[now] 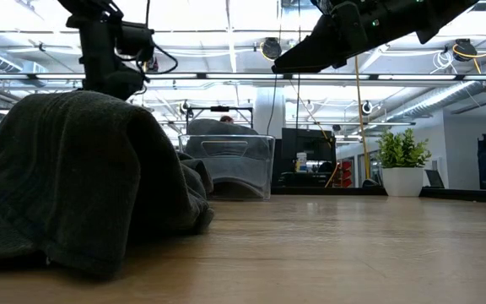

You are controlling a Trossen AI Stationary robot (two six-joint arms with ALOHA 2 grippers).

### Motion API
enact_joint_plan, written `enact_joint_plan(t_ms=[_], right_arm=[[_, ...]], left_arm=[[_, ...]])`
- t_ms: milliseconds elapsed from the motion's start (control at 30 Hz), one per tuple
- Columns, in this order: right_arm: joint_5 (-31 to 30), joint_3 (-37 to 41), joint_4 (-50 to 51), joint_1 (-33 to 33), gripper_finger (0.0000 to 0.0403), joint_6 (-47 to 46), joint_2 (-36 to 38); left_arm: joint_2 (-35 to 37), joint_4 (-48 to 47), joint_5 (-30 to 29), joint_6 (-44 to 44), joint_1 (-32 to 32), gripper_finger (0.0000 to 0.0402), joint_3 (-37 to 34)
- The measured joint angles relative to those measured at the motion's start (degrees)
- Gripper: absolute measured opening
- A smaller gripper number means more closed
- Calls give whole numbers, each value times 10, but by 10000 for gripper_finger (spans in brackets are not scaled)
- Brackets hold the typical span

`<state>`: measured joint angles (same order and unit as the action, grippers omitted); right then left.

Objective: Pick & Place hat
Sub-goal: Put the top right black cap into the left transparent bin

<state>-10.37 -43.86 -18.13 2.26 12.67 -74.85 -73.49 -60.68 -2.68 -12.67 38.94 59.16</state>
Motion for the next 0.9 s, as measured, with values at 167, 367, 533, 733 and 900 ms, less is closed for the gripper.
enact_joint_plan(t_ms=[167, 367, 533, 733, 900], right_arm=[[0, 0, -1, 0, 288, 0, 0], [0, 0, 0, 0, 288, 0, 0], [0, 0, -1, 0, 288, 0, 0], [0, 0, -4, 0, 288, 0, 0], [0, 0, -4, 0, 288, 0, 0]], left_arm=[[0, 71, 16, -24, -23, 69, -33], [-4, 120, -56, -61, -16, 19, -110], [-3, 163, -78, -72, -10, 16, -176], [-3, 208, -71, -76, -10, 13, -194], [13, 171, -55, -68, -12, 19, -160]])
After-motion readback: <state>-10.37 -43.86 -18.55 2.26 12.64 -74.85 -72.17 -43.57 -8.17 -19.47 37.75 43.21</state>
